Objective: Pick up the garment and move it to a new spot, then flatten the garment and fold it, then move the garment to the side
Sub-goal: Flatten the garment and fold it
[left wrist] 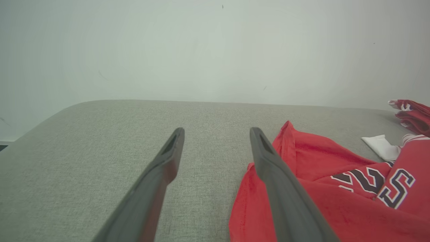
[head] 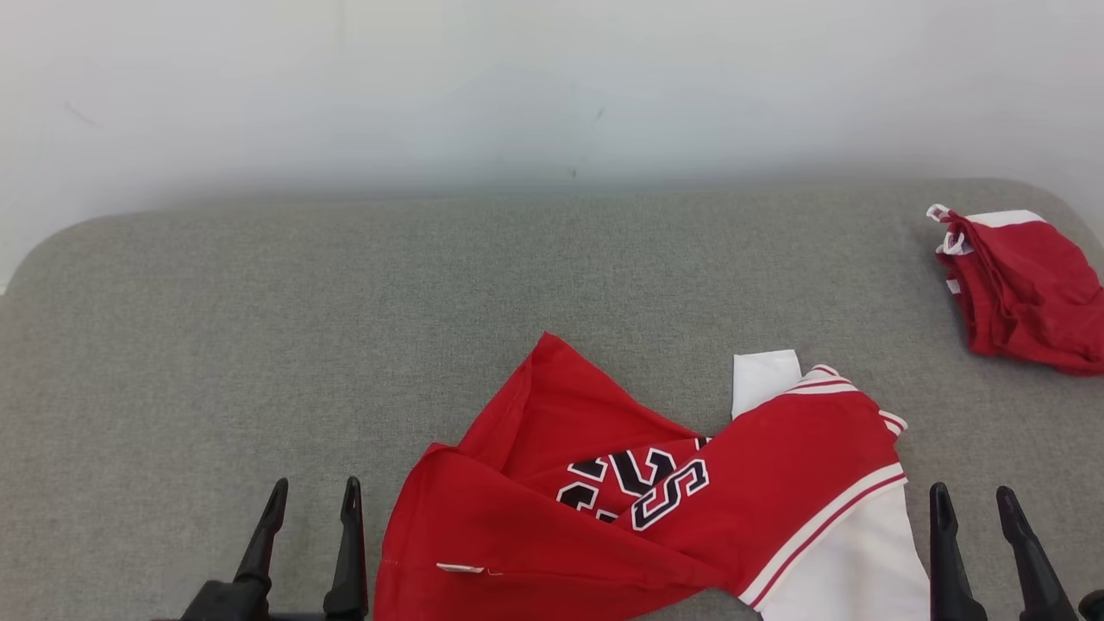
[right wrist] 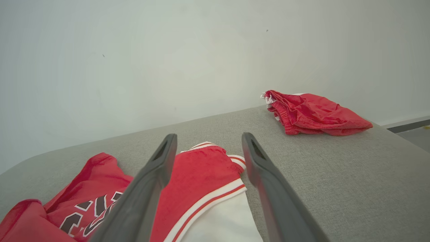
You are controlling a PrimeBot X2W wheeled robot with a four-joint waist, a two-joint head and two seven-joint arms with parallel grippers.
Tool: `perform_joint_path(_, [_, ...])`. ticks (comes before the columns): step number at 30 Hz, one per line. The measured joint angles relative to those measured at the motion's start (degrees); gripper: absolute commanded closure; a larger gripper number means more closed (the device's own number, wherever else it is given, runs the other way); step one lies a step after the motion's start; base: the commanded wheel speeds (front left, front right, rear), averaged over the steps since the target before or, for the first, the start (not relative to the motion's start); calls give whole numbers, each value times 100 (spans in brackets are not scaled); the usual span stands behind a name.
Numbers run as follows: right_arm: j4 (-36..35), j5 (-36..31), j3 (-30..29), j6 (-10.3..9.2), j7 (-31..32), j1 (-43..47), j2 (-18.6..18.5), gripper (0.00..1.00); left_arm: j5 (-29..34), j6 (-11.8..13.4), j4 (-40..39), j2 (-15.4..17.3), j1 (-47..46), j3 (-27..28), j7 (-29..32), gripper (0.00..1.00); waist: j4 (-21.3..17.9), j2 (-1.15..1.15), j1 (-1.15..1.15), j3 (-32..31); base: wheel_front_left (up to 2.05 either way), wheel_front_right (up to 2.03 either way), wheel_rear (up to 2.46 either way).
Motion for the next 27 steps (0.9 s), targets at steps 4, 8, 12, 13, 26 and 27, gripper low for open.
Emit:
perform_joint_path(4, [42, -18, 130, 0, 0, -129, -78, 0, 9, -14, -1, 1, 101, 66, 0, 0, 32, 0, 0, -103, 0, 0, 0])
perform_joint_path(8, [145, -46, 296, 0, 0, -258, -124, 0, 18, -16, -21, 1, 202, 119, 0, 0, 62, 0, 1, -189, 0, 0, 0])
perform_joint_path(12, [328, -94, 435, 0, 0, -336, -130, 0, 68, -19, -45, 0, 221, 143, 0, 0, 105, 0, 0, -260, 0, 0, 0])
perform_joint_path(13, [379, -122, 443, 0, 0, -336, -123, 0, 75, -24, -41, 1, 222, 158, 0, 0, 122, 0, 1, -270, 0, 0, 0])
perform_joint_path(26, [512, -268, 438, 0, 1, -339, 40, 0, 131, -38, -56, 1, 318, 353, 0, 0, 198, 0, 1, -341, 0, 0, 0])
perform_joint_path(27, [511, -271, 441, 0, 0, -338, 45, 0, 131, -33, -65, 1, 319, 368, 0, 0, 193, 0, 1, -345, 0, 0, 0])
